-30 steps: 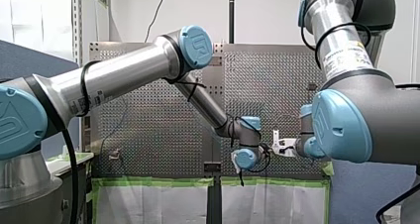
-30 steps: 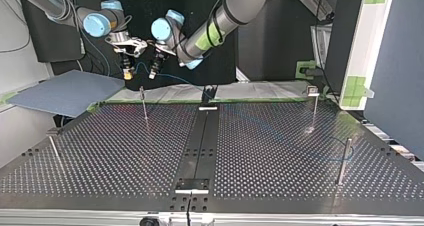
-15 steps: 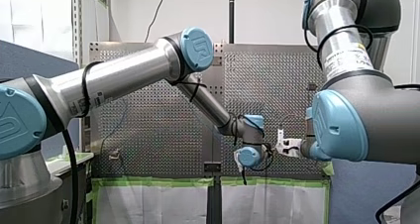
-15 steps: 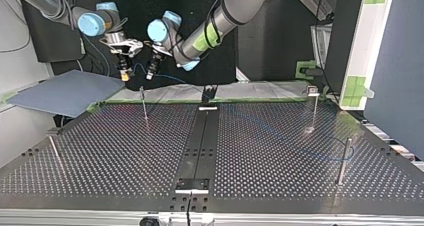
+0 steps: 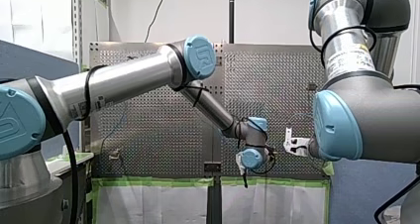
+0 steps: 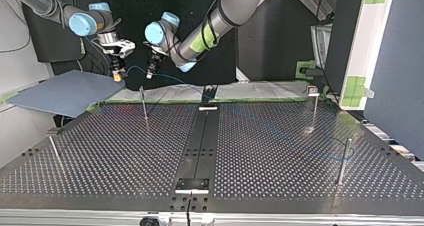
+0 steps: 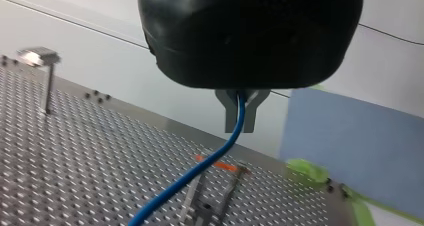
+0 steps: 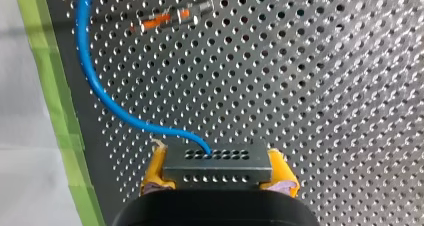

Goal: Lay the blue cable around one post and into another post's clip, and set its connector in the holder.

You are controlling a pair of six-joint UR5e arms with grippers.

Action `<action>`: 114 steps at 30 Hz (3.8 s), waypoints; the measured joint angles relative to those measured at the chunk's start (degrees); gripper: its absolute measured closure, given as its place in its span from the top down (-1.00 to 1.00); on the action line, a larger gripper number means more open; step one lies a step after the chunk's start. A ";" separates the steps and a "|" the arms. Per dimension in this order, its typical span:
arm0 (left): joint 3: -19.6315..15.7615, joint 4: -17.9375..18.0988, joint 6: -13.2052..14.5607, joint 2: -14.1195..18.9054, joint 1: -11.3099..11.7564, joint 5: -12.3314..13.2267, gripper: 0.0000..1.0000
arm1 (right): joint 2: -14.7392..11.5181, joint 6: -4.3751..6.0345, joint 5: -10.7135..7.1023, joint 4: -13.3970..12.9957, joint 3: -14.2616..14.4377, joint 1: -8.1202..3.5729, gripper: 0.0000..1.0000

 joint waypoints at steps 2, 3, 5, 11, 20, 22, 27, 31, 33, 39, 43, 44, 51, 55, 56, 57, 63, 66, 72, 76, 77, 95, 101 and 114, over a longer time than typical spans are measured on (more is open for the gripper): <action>1.06 -1.02 -0.06 -0.86 0.15 0.05 -0.98 | 0.05 -0.07 0.00 0.21 0.00 -0.39 -1.00; 1.47 -1.44 -0.08 -1.10 0.18 0.02 -0.98 | 0.06 -0.09 0.00 0.29 0.00 -0.55 -1.00; 2.52 -2.15 -0.15 -1.45 0.27 -0.17 -0.98 | 0.09 -0.09 0.01 0.48 0.00 -0.86 -1.00; 3.90 -2.53 -0.14 -1.85 0.77 -0.53 -0.98 | 0.22 -0.29 -0.05 1.49 -0.02 -1.26 -1.00; 3.87 -2.63 0.97 -1.92 0.53 -1.60 -0.98 | 0.46 -0.56 -0.08 3.09 -0.67 -1.35 -1.00; 3.86 -2.62 1.13 -1.93 0.46 -1.73 -0.98 | 0.78 -0.55 -0.08 3.26 -1.04 -1.36 -1.00; 3.86 -2.53 1.29 -1.94 0.33 -1.82 -0.98 | 2.86 -1.55 -0.03 3.82 -2.52 -1.42 -1.00; 4.32 -2.83 1.41 -2.62 0.34 -1.80 -0.98 | 4.14 -1.85 -0.22 3.40 -3.16 -1.47 -1.00; 5.16 -3.55 1.60 -3.54 0.28 -1.91 -0.98 | 4.37 -1.78 -0.42 3.28 -3.57 -1.53 -1.00; 7.53 -4.44 2.92 -4.82 0.03 -2.87 -0.98 | 4.52 -1.59 -1.58 2.43 -4.16 -1.74 -1.00; 8.11 -4.16 3.29 -4.95 0.15 -3.21 -0.98 | 4.55 -1.21 -2.37 1.59 -4.31 -2.15 -1.00; 8.17 -4.01 3.33 -4.95 0.22 -3.23 -0.98 | 4.55 -1.08 -2.48 1.44 -4.46 -2.31 -1.00; 8.25 -3.78 3.38 -4.98 0.71 -3.24 -0.98 | 4.60 -0.63 -2.68 1.83 -5.81 -2.68 -1.00; 8.26 -3.77 3.39 -5.00 1.05 -3.30 -0.98 | 4.69 -0.55 -2.68 2.21 -6.42 -2.95 -1.00; 8.25 -3.76 3.39 -5.01 1.07 -3.28 -0.98 | 4.75 -0.53 -2.70 2.33 -6.57 -2.97 -1.00; 8.25 -3.75 3.39 -5.02 1.08 -3.28 -0.98 | 4.81 -0.53 -2.71 2.45 -6.67 -2.97 -1.00; 8.40 -3.77 3.36 -5.02 1.09 -3.14 -0.98 | 5.91 -0.85 -3.39 3.32 -7.82 -2.62 -1.00; 8.75 -3.87 3.37 -5.01 1.10 -3.11 -0.98 | 7.42 -1.92 -3.59 4.53 -9.04 -2.36 -1.00; 9.53 -4.39 3.38 -5.02 1.10 -3.08 -0.98 | 10.14 -3.63 -3.82 5.52 -10.03 -2.25 -1.00; 10.06 -4.99 3.38 -5.03 1.12 -3.16 -0.98 | 10.49 -3.94 -3.89 6.03 -10.68 -2.27 -1.00; 9.76 -5.08 3.38 -5.05 1.19 -3.18 -0.98 | 10.52 -4.10 -3.91 6.46 -11.13 -2.31 -1.00; 11.82 -8.26 5.36 -7.07 3.13 -4.86 -0.98 | 10.52 -5.31 -3.69 11.86 -14.18 -2.37 -1.00; 8.95 -5.24 4.94 -4.88 3.66 -4.82 -0.98 | 10.49 -6.81 -3.44 12.40 -14.40 -2.12 -1.00; 9.93 -2.66 5.73 -4.59 3.06 -4.19 -0.98 | 10.10 -9.82 -2.32 14.71 -14.44 -2.33 -1.00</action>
